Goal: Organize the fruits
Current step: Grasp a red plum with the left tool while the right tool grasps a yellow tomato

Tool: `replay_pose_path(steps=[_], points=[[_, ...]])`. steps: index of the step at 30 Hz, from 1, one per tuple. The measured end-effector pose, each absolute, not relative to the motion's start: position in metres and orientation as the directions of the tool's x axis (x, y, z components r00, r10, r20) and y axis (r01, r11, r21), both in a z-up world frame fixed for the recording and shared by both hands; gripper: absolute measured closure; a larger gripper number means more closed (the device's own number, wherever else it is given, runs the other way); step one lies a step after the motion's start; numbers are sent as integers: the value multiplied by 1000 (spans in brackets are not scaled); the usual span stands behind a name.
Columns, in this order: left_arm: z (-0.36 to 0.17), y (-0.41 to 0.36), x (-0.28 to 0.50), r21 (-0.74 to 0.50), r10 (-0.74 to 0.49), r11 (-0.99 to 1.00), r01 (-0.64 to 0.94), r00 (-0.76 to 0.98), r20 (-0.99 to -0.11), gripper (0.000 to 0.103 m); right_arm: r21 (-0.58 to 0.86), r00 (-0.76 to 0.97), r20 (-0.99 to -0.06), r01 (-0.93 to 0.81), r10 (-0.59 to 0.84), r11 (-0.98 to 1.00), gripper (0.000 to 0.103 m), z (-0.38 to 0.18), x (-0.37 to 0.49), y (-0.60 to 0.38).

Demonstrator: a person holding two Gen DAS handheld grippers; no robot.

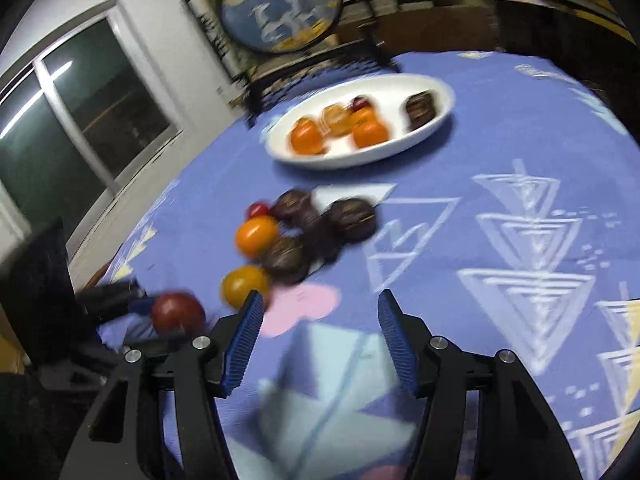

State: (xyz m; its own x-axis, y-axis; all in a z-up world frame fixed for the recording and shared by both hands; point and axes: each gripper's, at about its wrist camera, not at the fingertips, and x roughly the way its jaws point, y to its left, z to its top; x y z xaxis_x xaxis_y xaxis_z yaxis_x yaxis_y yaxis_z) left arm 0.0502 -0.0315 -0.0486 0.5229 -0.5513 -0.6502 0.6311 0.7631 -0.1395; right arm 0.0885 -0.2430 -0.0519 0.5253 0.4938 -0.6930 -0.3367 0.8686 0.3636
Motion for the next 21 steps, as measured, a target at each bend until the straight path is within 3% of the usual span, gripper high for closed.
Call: replay_pose_path(steps=[10,11,13,21], points=[[-34,19,75,-170,-471,858,484,613,-634,65,207,495,-766,-416,411,885,43,-60,101,-167],[-35,19,75,-169,-471,858,486,612,-635,65,198,494,-772,-412,401,890,46,-61,104,-163],[-36,17,75,-169,-474,856,489,609,-636,65,207,485,-775,-413,406,887,67,-63,108,-161],[-42,18,78,-186,-484,851,491,596,-641,65,274,519,-716,-408,468,871,67,-42,93,-191]])
